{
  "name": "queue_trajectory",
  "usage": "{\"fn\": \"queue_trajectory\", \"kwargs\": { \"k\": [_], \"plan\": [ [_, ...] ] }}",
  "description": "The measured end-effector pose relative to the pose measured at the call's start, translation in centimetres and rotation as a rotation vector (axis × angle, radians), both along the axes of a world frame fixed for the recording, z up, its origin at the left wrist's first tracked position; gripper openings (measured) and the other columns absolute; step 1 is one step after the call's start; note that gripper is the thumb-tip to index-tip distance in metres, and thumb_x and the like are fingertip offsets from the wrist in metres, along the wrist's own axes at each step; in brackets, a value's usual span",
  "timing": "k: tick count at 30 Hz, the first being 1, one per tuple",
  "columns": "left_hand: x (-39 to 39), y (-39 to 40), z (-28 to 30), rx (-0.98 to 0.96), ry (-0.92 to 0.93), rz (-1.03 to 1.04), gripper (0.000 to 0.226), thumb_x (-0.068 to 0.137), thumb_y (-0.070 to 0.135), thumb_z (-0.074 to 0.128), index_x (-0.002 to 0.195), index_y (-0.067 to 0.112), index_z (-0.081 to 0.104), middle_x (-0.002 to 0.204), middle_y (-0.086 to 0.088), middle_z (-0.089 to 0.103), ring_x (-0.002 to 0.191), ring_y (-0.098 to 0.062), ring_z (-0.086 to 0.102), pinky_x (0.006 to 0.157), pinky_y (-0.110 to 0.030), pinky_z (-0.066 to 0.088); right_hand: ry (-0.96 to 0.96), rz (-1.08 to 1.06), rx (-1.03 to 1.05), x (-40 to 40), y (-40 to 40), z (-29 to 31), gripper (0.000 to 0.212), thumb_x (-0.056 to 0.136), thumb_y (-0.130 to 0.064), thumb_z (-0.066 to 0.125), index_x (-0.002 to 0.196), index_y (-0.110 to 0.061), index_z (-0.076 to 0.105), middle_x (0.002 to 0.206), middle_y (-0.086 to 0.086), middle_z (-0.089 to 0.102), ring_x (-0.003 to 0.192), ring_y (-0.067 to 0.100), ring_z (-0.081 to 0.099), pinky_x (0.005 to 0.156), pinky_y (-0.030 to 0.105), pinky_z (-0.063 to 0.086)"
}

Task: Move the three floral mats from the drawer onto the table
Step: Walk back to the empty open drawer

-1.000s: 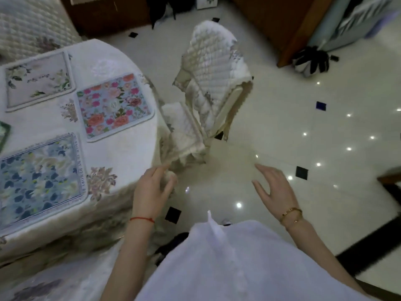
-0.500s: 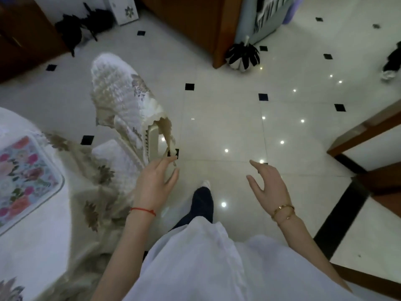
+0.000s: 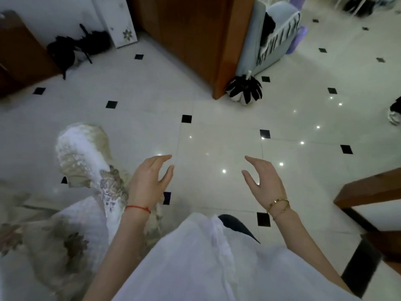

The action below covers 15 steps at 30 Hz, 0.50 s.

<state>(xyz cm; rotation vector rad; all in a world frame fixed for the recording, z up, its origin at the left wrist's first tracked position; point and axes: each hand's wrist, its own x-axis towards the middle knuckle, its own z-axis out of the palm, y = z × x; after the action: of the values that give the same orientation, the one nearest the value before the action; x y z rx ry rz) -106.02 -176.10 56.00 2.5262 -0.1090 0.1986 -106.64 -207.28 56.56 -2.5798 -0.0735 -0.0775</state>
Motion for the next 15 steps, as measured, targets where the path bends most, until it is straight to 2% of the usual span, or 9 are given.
{"fn": "queue_trajectory", "kwargs": {
  "k": [5,12,15],
  "plan": [
    [7.1,2.7,0.5,0.014,0.033,0.126,0.030,0.091,0.023,0.062,0.118,0.012,0.064,0.112,-0.007,0.068,0.106,-0.025,0.062,0.090,-0.041,0.052,0.040,0.098,-0.008,11.1,1.9,0.0,0.039,0.094,-0.023,0.059,0.131,-0.010,0.056,0.126,0.006,0.061,0.120,0.024,0.052,0.103,0.025,0.034],
    [16.9,7.2,-1.0,0.040,0.036,0.350,0.027,0.090,0.025,0.063,0.116,0.017,0.065,0.109,-0.005,0.069,0.099,-0.022,0.065,0.081,-0.031,0.051,0.070,0.267,-0.025,27.4,6.7,-2.1,0.040,0.095,-0.027,0.056,0.132,-0.013,0.054,0.128,0.004,0.060,0.121,0.020,0.049,0.103,0.022,0.032],
    [22.1,9.5,-1.3,0.046,0.036,0.426,0.028,0.090,0.025,0.063,0.117,0.016,0.065,0.108,-0.005,0.069,0.101,-0.023,0.064,0.084,-0.029,0.049,0.059,0.339,-0.022,35.1,9.6,-2.5,0.039,0.095,-0.026,0.058,0.131,-0.013,0.055,0.127,0.004,0.061,0.118,0.020,0.050,0.102,0.022,0.032]
  ]
}}
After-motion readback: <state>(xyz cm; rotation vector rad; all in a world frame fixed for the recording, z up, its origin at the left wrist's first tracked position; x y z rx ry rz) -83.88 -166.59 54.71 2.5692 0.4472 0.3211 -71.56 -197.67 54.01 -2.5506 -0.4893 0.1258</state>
